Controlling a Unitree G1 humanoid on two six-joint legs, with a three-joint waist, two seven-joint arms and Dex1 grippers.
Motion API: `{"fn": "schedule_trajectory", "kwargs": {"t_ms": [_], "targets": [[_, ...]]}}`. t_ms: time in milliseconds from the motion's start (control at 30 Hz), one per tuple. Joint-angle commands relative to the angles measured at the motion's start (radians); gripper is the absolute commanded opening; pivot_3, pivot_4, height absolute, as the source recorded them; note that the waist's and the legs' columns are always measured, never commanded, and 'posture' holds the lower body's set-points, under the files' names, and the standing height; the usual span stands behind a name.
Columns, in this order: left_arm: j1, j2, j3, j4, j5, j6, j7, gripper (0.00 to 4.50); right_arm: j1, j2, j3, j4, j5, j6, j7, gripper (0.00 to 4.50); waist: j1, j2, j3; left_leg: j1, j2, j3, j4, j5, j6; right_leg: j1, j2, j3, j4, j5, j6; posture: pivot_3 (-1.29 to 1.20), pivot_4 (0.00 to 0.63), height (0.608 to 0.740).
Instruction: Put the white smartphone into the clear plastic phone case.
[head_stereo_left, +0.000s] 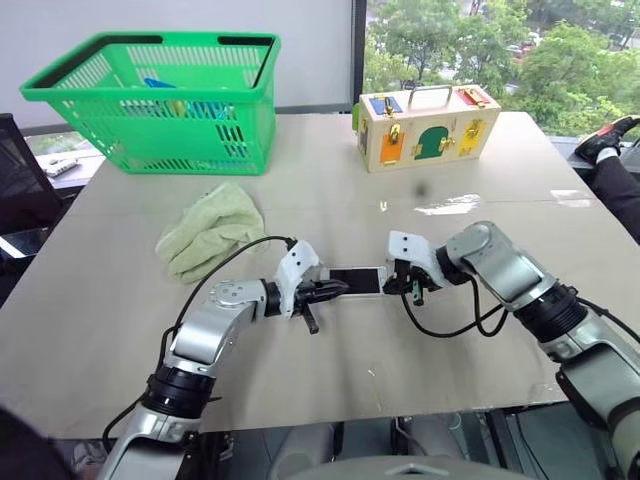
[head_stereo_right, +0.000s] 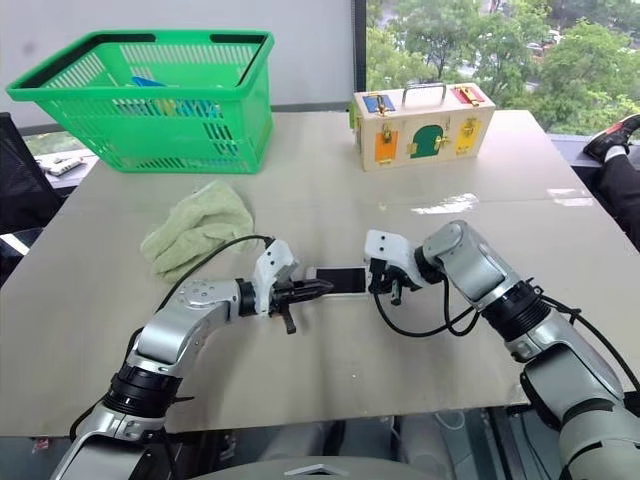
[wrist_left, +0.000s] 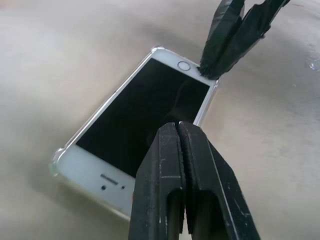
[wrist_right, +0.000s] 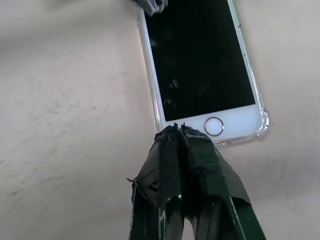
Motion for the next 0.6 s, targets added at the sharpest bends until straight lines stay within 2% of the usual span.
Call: {"fn": "schedule_trajectory", "kwargs": {"t_ms": [33, 167, 267, 333, 367, 433, 467, 600], "targets": [[-0.012, 0.005, 0.014, -0.028, -0.013, -0.009, 0.003, 0.08, 0.148, 0.023, 0.034, 0.091, -0.001, 0.029, -0.035, 0.00, -0.009, 0.001, 0.000, 0.000, 0.000, 0.000, -0.001, 0.000, 0.000, 0.000, 0.000, 0.000, 0.000, 0.000, 0.000, 0.00, 0.150, 0.740], [0.004, -0.005, 0.038, -0.030, -0.029, -0.036, 0.003, 0.08, 0.233, 0.033, -0.148, -0.049, 0.066, -0.057, -0.107, 0.00, -0.010, 0.003, 0.004, -0.003, 0.000, -0.001, -0.001, 0.000, -0.001, -0.005, 0.001, 0.000, 0.000, 0.000, 0.000, 0.00, 0.150, 0.740], [0.020, -0.047, 0.092, -0.044, -0.083, -0.079, 0.011, 0.08, 0.344, 0.047, -0.299, -0.195, 0.140, -0.186, -0.163, 0.00, -0.006, 0.010, 0.010, -0.016, -0.002, -0.001, -0.001, 0.000, -0.001, -0.019, 0.000, -0.001, 0.001, 0.002, 0.002, 0.00, 0.150, 0.740], [0.021, -0.072, 0.140, -0.049, -0.129, -0.085, 0.020, 0.08, 0.382, 0.057, -0.362, -0.259, 0.176, -0.211, -0.195, 0.00, -0.004, 0.012, 0.015, -0.023, -0.002, -0.002, -0.001, 0.001, -0.003, -0.026, 0.001, -0.001, 0.003, 0.005, -0.002, 0.00, 0.150, 0.740], [0.019, -0.080, 0.164, -0.048, -0.149, -0.086, 0.026, 0.03, 0.396, 0.062, -0.396, -0.290, 0.192, -0.206, -0.224, 0.30, -0.004, 0.013, 0.017, -0.026, -0.002, -0.002, -0.001, 0.004, -0.004, -0.029, 0.001, 0.000, 0.003, 0.005, -0.003, 0.00, 0.150, 0.740], [0.015, -0.088, 0.204, -0.041, -0.182, -0.086, 0.033, 0.57, 0.431, 0.062, -0.458, -0.352, 0.232, -0.212, -0.255, 0.74, -0.002, 0.014, 0.022, -0.035, -0.002, -0.002, 0.003, 0.004, -0.005, -0.037, 0.002, 0.000, 0.003, 0.006, -0.004, 0.00, 0.150, 0.740], [0.016, -0.089, 0.221, -0.043, -0.205, -0.078, 0.028, 0.90, 0.451, 0.052, -0.476, -0.383, 0.244, -0.212, -0.261, 1.23, -0.001, 0.014, 0.026, -0.037, -0.003, -0.002, 0.003, 0.004, -0.005, -0.038, 0.001, 0.000, 0.003, 0.006, -0.004, 0.00, 0.150, 0.740], [0.026, -0.062, 0.262, -0.049, -0.251, -0.088, -0.011, 2.70, 0.514, 0.006, -0.546, -0.480, 0.284, -0.186, -0.286, 3.05, 0.010, 0.014, 0.031, -0.037, -0.004, -0.001, 0.004, 0.004, -0.004, -0.037, 0.001, 0.000, 0.003, 0.006, -0.004, 0.00, 0.150, 0.740]]}}
